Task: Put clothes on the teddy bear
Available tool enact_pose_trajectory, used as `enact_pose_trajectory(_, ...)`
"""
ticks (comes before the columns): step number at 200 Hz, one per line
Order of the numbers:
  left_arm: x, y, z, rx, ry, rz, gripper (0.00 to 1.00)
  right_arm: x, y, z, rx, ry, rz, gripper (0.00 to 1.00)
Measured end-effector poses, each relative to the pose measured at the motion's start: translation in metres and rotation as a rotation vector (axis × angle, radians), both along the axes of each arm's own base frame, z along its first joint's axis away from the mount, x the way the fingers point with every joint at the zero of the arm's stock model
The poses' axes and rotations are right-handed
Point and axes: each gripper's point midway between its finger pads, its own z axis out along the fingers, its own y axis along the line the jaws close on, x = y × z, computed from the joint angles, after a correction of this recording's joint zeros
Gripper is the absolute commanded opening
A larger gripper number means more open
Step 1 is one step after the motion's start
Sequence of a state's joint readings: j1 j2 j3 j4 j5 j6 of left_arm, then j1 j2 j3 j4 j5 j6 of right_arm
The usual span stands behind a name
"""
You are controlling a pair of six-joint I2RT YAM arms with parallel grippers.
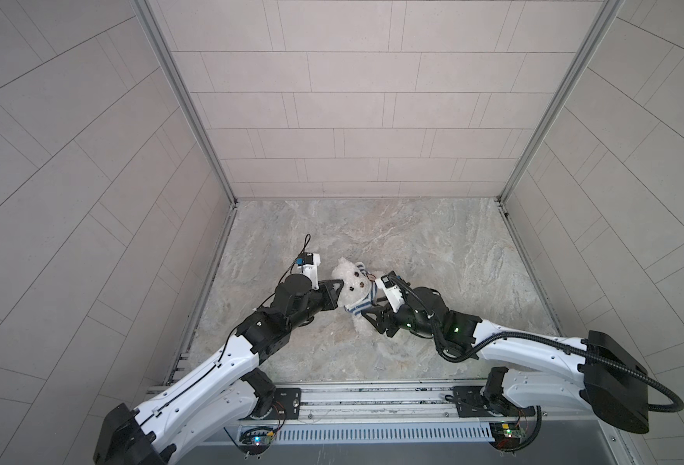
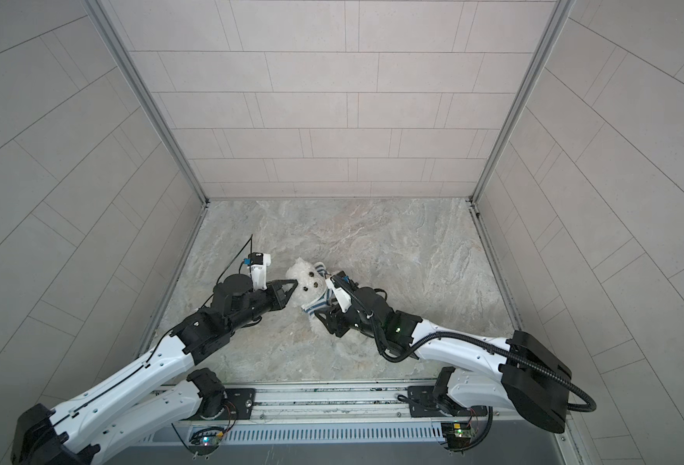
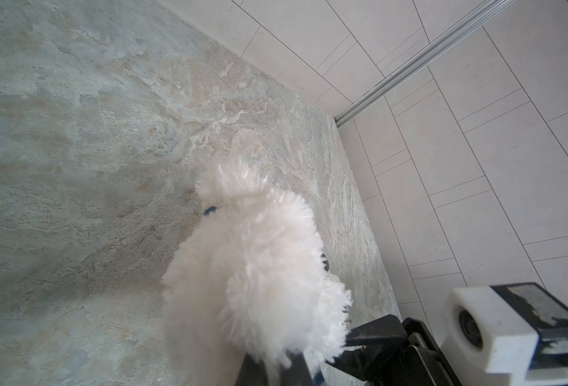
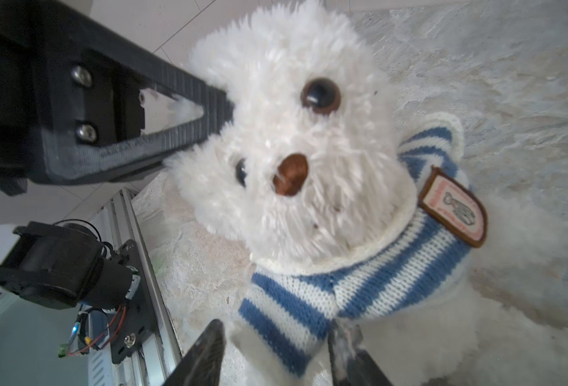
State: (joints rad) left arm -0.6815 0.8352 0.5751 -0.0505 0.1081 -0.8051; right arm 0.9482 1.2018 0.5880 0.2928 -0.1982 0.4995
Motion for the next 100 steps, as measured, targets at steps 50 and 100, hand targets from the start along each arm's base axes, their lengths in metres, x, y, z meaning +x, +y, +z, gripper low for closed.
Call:
enact_pose_trajectory(50,0.0012,-0.0010,0.0040,-0.027,0.000,0.009,0.00,0.0025,0.0020,-0.0049,-0.015,0.010,-0.007,0.40)
enact_pose_trajectory(100,0.0026,-0.0021,0.0083,-0.060,0.003,0.020,0.00,0.0015,-0.0042,-0.0044,-0.041,-0.003,-0.032,0.42)
